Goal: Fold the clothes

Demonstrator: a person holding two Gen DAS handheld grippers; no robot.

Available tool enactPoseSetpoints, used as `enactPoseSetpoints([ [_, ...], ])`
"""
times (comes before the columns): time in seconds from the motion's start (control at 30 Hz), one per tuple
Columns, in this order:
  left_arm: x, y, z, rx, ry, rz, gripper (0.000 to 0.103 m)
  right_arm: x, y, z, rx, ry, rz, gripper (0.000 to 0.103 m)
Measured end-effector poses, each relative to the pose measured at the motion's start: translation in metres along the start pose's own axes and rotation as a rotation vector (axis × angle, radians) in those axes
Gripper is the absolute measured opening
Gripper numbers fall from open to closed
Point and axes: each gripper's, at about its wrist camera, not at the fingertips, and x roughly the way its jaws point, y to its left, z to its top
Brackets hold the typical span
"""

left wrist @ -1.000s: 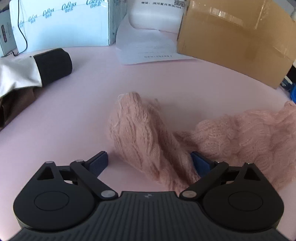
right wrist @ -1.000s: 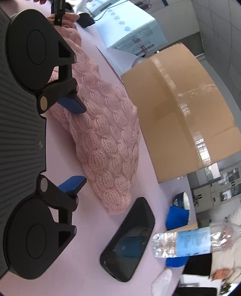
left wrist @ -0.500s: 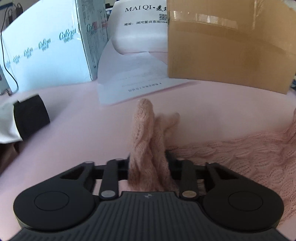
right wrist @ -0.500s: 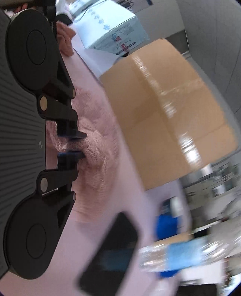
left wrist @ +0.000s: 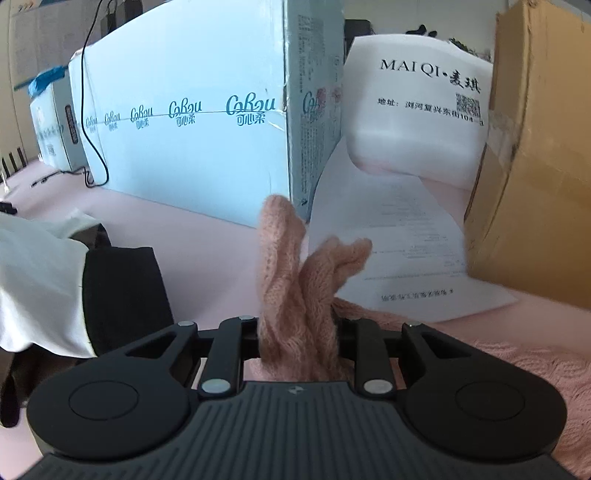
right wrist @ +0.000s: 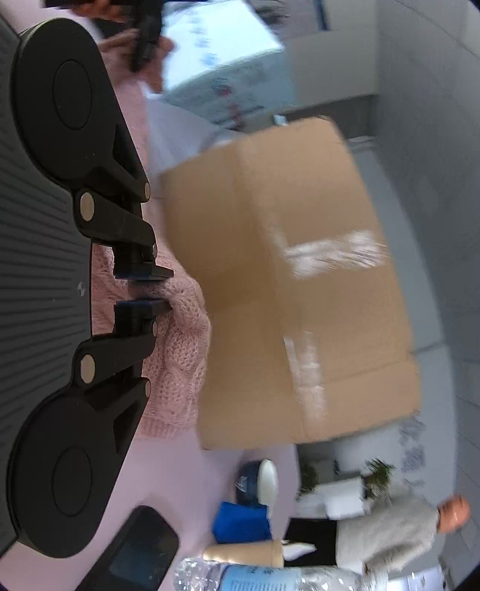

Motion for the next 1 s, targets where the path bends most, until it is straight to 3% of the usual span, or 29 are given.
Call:
enactPoseSetpoints([
  [0.03, 0.003, 0.004, -0.002, 0.002, 0.046, -0.018, 0.029, -0.001, -0.003, -0.001, -0.011, 0.054, -0.009, 0.009],
  [0.1, 0.003, 0.015, -0.007, -0.009, 0.091, -0.038, 0.051, -0.001, -0.014, -0.005, -0.024, 0.187, -0.026, 0.009],
  [0.13, 0.003, 0.022, -0.009, -0.017, 0.107, -0.047, 0.056, -0.001, -0.019, -0.006, -0.026, 0.241, -0.030, 0.009],
  [0.2, 0.002, 0.035, -0.014, -0.031, 0.141, -0.063, 0.071, -0.003, -0.030, -0.006, -0.009, 0.296, 0.005, 0.011],
  [0.27, -0.003, 0.046, -0.018, -0.040, 0.160, -0.074, 0.079, -0.011, -0.035, -0.003, -0.031, 0.312, 0.030, 0.021],
  [0.3, -0.014, 0.052, -0.020, -0.036, 0.130, -0.063, 0.080, -0.016, -0.035, -0.001, -0.054, 0.303, 0.035, 0.034],
  [0.33, -0.027, 0.059, -0.023, -0.031, 0.085, -0.047, 0.080, -0.021, -0.035, 0.002, -0.078, 0.292, 0.038, 0.040],
  [0.4, -0.040, 0.064, -0.024, -0.028, 0.039, -0.029, 0.081, -0.037, -0.027, 0.008, -0.158, 0.194, 0.043, 0.041],
  [0.53, -0.066, 0.050, -0.022, -0.019, -0.076, -0.066, 0.084, -0.053, 0.008, 0.025, -0.366, 0.002, 0.069, 0.045],
  [0.63, -0.068, 0.035, -0.030, 0.035, -0.072, -0.206, 0.084, -0.040, 0.039, 0.028, -0.528, -0.149, -0.009, 0.044],
  [0.73, -0.062, 0.032, -0.048, 0.083, -0.089, -0.265, 0.084, 0.011, 0.061, 0.027, -0.752, -0.050, -0.005, 0.045],
  [0.8, -0.063, 0.034, -0.062, 0.145, -0.178, -0.190, 0.084, 0.039, 0.063, 0.026, -0.753, 0.058, -0.017, 0.044],
  [0.9, -0.065, 0.036, -0.064, 0.156, -0.219, -0.141, 0.085, 0.069, 0.065, 0.021, -0.786, 0.174, -0.029, 0.042],
  [1.0, -0.062, 0.052, -0.053, 0.065, -0.172, -0.223, 0.084, 0.076, 0.067, 0.016, -0.833, 0.250, 0.041, 0.039],
])
